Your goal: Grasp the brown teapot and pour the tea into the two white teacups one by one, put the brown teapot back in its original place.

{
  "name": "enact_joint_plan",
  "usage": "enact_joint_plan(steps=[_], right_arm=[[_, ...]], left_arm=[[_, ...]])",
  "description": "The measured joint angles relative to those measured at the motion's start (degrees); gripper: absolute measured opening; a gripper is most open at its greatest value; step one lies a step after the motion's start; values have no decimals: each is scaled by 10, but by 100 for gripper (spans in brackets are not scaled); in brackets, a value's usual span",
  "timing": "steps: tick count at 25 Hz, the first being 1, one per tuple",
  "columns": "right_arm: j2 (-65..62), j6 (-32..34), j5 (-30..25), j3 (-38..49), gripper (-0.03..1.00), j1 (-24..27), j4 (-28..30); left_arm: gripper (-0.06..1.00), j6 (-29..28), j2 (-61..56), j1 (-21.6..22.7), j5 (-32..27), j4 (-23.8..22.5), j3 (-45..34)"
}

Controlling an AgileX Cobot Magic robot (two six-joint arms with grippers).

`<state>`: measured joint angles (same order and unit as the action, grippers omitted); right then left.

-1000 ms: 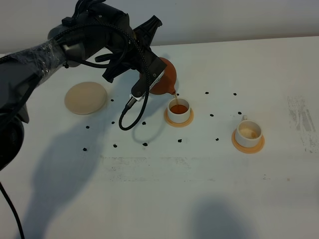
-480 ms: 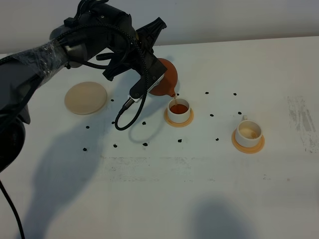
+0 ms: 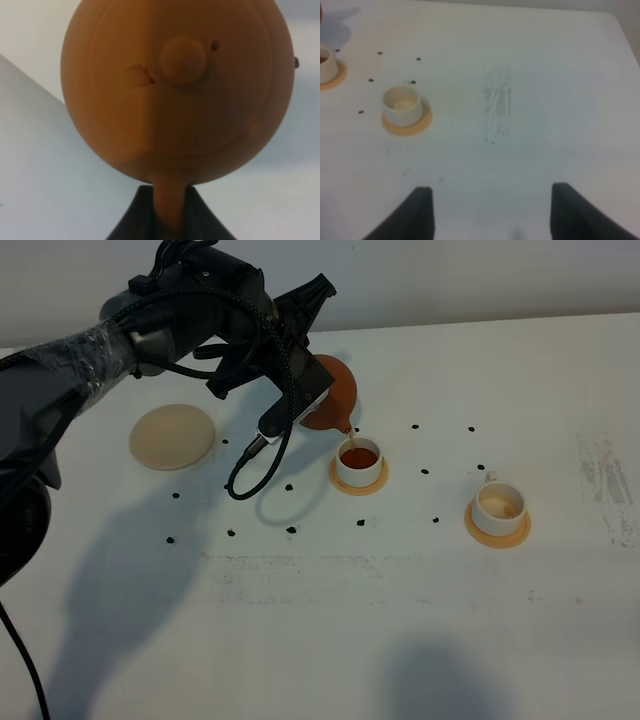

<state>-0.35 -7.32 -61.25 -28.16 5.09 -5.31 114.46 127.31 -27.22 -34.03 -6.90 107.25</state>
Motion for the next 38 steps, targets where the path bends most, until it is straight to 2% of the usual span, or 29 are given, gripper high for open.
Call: enact_joint_plan(steps=[38], right_arm=[[0,0,0,0,51,0,0]], left_arm=[[10,14,0,-5,5,-1,0]])
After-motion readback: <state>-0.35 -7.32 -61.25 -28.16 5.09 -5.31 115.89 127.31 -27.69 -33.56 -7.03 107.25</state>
